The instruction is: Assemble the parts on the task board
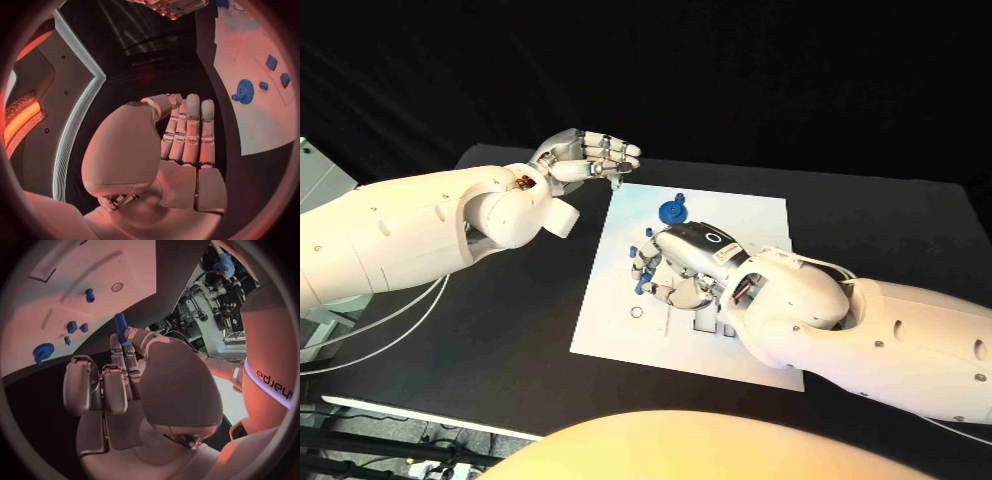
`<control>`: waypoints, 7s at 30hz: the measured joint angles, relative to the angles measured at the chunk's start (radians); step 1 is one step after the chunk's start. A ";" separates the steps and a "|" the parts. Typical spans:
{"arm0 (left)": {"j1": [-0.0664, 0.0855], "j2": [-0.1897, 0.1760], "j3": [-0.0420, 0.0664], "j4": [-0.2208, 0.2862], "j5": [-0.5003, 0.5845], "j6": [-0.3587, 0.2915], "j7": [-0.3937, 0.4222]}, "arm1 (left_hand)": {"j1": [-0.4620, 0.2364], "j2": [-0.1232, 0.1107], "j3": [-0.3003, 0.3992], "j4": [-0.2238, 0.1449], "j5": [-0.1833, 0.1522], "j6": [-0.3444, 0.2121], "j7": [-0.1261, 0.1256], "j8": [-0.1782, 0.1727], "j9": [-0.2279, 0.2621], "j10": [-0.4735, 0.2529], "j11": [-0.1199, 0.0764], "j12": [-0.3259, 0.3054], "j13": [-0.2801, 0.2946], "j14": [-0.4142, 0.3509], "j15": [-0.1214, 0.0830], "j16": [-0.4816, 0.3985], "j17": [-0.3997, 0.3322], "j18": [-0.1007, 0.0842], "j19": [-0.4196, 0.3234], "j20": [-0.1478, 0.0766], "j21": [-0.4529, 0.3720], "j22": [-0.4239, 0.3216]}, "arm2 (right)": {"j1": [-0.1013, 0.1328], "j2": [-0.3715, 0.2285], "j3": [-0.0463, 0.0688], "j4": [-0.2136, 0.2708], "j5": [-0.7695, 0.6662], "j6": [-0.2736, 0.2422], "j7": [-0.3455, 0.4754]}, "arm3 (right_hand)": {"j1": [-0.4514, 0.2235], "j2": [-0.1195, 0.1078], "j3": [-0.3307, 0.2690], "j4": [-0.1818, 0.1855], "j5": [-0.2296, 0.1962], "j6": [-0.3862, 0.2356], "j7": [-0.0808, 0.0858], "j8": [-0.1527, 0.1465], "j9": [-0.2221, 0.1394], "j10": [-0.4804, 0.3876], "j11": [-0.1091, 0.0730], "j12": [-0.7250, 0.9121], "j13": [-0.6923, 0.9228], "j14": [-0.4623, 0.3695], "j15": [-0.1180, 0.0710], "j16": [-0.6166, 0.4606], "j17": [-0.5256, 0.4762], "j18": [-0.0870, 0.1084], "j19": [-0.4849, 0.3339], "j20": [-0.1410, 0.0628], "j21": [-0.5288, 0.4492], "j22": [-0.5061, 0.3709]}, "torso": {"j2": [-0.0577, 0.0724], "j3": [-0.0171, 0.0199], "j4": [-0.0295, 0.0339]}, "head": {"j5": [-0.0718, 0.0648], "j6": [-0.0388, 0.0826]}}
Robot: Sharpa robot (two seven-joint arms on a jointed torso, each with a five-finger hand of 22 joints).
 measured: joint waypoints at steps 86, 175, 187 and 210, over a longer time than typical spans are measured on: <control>0.000 0.003 -0.003 -0.004 0.005 0.011 -0.008 | -0.004 0.004 0.000 0.000 0.000 0.000 0.000 0.000 -0.002 -0.004 0.004 0.001 -0.001 0.000 0.000 0.000 0.000 0.000 0.000 0.000 0.000 0.000 | -0.046 -0.171 -0.004 0.028 0.063 -0.104 0.047 | 0.074 0.013 -0.513 0.139 -0.044 -0.141 0.023 -0.134 -0.054 -0.236 -0.010 0.046 -0.008 -0.010 0.049 -0.045 -0.143 0.016 -0.040 0.052 -0.310 0.000 | -0.003 0.0003 -0.0058 | -0.020 0.007; -0.004 -0.010 -0.013 0.033 0.011 0.019 -0.010 | -0.012 0.004 0.000 0.000 0.000 0.000 0.000 0.000 -0.002 -0.007 0.000 0.013 -0.003 0.000 0.000 0.000 -0.001 0.000 -0.003 0.003 0.000 0.000 | -0.085 -0.370 -0.006 0.149 0.423 -0.103 -0.345 | -0.216 0.103 -0.544 0.169 0.163 -0.044 -0.059 0.130 0.113 0.230 -0.134 1.375 1.224 0.000 -0.051 0.136 0.046 -0.055 -0.002 -0.041 0.268 0.000 | -0.012 -0.0052 -0.0149 | -0.111 0.007; -0.004 -0.009 -0.013 0.034 0.014 0.020 -0.010 | -0.016 0.008 0.000 0.000 0.000 0.007 0.000 0.000 -0.002 -0.007 0.000 0.013 -0.002 0.000 0.000 0.000 -0.001 0.000 -0.003 0.003 0.000 0.000 | -0.084 -0.271 -0.009 0.108 0.503 -0.077 -0.341 | -0.290 0.109 -0.519 0.165 0.144 -0.045 -0.058 0.132 0.114 0.230 -0.134 1.375 1.224 0.002 -0.052 0.136 0.047 -0.055 -0.002 -0.041 0.268 0.000 | -0.011 -0.0043 -0.0130 | -0.108 0.001; -0.004 -0.010 -0.013 0.035 0.016 0.023 -0.013 | -0.016 0.008 0.000 0.000 0.000 0.007 0.000 0.000 -0.003 -0.007 0.000 0.013 -0.003 0.000 0.000 0.000 -0.001 0.000 -0.002 0.002 0.000 0.000 | -0.087 -0.214 -0.010 0.060 0.472 -0.049 -0.386 | -0.421 0.098 -0.630 0.148 0.019 -0.037 -0.066 0.185 0.143 0.230 -0.134 1.375 1.224 0.002 -0.052 0.136 0.047 -0.055 -0.002 -0.041 0.268 0.000 | -0.011 -0.0043 -0.0140 | -0.101 -0.001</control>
